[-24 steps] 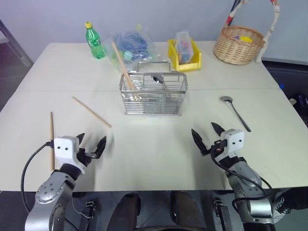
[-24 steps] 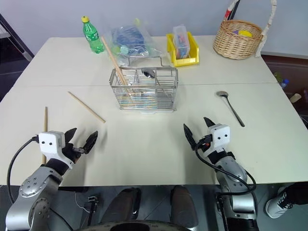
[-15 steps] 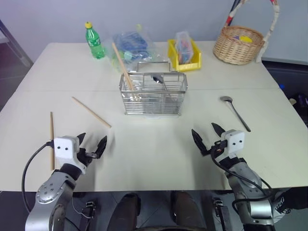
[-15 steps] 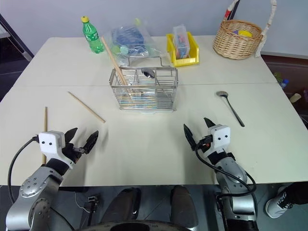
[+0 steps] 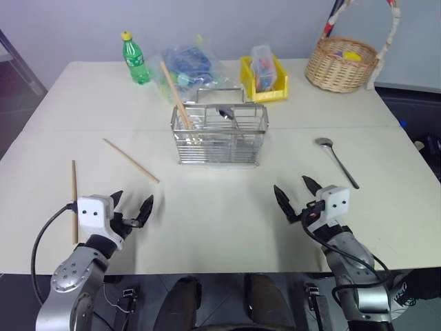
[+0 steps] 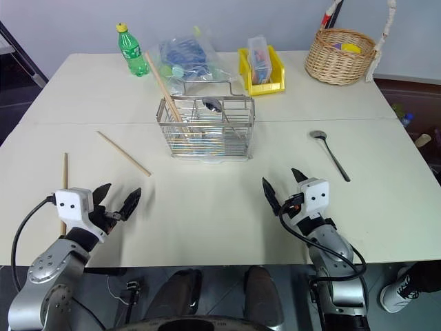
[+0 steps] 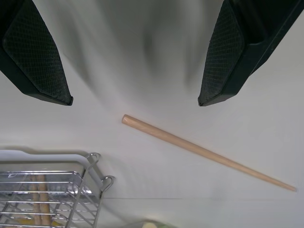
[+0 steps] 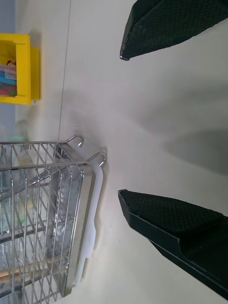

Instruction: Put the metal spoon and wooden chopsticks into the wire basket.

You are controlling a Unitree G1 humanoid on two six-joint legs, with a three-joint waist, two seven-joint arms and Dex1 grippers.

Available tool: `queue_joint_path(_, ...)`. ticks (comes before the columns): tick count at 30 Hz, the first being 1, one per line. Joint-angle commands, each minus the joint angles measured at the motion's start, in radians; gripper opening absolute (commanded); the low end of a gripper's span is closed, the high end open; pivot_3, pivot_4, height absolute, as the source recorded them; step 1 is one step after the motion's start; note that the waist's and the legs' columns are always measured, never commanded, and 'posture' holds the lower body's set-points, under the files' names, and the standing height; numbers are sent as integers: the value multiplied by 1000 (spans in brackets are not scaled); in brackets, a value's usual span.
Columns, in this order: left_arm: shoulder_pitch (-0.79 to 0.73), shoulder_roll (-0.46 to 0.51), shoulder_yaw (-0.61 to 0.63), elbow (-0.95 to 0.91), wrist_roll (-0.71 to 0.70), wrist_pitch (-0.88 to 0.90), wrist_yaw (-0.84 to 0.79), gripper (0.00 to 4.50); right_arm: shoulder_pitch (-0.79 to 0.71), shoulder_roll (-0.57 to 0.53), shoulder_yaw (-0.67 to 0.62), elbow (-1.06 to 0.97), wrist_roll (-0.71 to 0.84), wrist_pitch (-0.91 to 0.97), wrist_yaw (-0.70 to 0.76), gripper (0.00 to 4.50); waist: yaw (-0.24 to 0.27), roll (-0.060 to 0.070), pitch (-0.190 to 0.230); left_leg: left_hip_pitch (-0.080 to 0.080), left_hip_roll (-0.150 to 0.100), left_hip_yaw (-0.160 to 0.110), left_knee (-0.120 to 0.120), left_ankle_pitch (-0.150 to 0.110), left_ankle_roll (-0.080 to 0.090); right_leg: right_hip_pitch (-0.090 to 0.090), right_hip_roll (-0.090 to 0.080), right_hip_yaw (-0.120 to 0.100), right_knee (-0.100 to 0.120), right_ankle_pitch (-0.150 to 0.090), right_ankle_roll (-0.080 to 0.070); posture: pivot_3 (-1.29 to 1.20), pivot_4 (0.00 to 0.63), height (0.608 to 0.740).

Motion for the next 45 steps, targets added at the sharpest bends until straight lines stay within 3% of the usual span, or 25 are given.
queue_joint_path(1, 6, 8, 7, -31, 2, -22, -9, 4446, -8, 5, 2, -13, 11, -11, 2, 4500, 0, 0, 0, 0, 0, 0, 0, 0, 0, 0, 0, 0, 0, 0, 0, 0, 150, 740)
queue_joint_path(17, -13, 55, 51, -18, -34, -28, -64, 4446, -13, 4, 7, -6, 10, -8, 1, 4500, 0, 0, 0, 0, 0, 0, 0, 0, 0, 0, 0, 0, 0, 0, 0, 0, 150, 740)
queue_joint_path(26, -43, 377, 113, -129, -269, 79, -395, 4446, -58, -22, -2, 33, 13, 0, 25, 4500, -1, 2, 1, 0, 1, 0, -1, 0, 0, 0, 0, 0, 0, -1, -2, 0, 150, 740)
queue_joint_path(30, -116, 467, 99, -110, -310, 98, -479, 4446, -74, -44, -14, 24, 20, 22, 34, 4500, -2, 3, 1, 0, 1, 1, -1, 0, 0, -1, 0, 0, 0, -1, -2, 0, 150, 740)
queue_joint_path(37, -266, 513, 22, -45, -345, 125, -583, 4446, -110, -137, -98, -59, 83, 170, 23, 4500, -2, 4, 2, 0, 1, 1, -1, 0, 0, -1, 0, 0, 0, -1, -2, 0, 150, 740)
queue_joint_path(45, -369, 470, -76, 27, -324, 116, -631, 4446, -214, -348, -245, -43, 144, 479, 6, 4500, -2, 4, 2, 0, 1, 1, -1, 0, 1, -1, 0, 0, 0, -1, -2, 0, 150, 740)
